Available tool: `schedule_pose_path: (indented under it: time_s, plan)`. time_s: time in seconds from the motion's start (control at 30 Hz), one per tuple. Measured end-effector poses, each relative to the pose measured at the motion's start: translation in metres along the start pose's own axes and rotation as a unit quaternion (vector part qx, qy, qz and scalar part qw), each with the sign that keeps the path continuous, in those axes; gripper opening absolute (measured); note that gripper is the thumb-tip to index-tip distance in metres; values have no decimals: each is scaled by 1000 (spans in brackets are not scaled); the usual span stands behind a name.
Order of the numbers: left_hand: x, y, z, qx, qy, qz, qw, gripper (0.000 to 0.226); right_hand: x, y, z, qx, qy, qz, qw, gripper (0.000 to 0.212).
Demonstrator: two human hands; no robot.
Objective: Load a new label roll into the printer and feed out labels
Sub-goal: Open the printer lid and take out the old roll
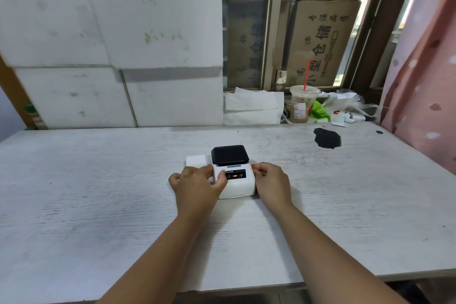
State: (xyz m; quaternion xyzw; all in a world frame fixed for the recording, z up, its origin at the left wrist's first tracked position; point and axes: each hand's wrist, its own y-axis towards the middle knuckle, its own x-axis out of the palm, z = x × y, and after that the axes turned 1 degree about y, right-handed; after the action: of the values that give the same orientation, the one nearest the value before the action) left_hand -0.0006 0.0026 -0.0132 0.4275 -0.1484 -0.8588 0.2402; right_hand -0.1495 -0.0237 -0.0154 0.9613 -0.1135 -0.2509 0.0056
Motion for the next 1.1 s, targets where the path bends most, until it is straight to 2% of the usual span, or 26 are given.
schedule_pose_path:
  time_s: [0.13,0.33,0.47,0.6,0.8,1.0,1.1]
  plan:
    - [1,1,2,-5,-7,-7,1000,37,-1,-4,-2,-24,-13,25,999,22]
    - [0,-2,0,0,-25,-3,1000,19,-4,-7,-3,0,21,57,998,25]
    - [-1,-2,0,-2,-39,1,999,17,-4,-10,-4,-6,52,59,997,17]
    - [0,-2,-2,2,-33,3,999,11,-5,-12,-6,-40,111,37,992,23]
    - [2,-1,-2,12,-13,-7,1000,15,-10,-15,-5,-83,166,-78,979,46]
    - [1,0,-3,27,-47,-11,998,13,-12,-10,-2,-50,210,-41,976,38]
    - [2,-1,-2,52,-67,-27,996,22,-10,-9,-1,-33,218,-27,975,32]
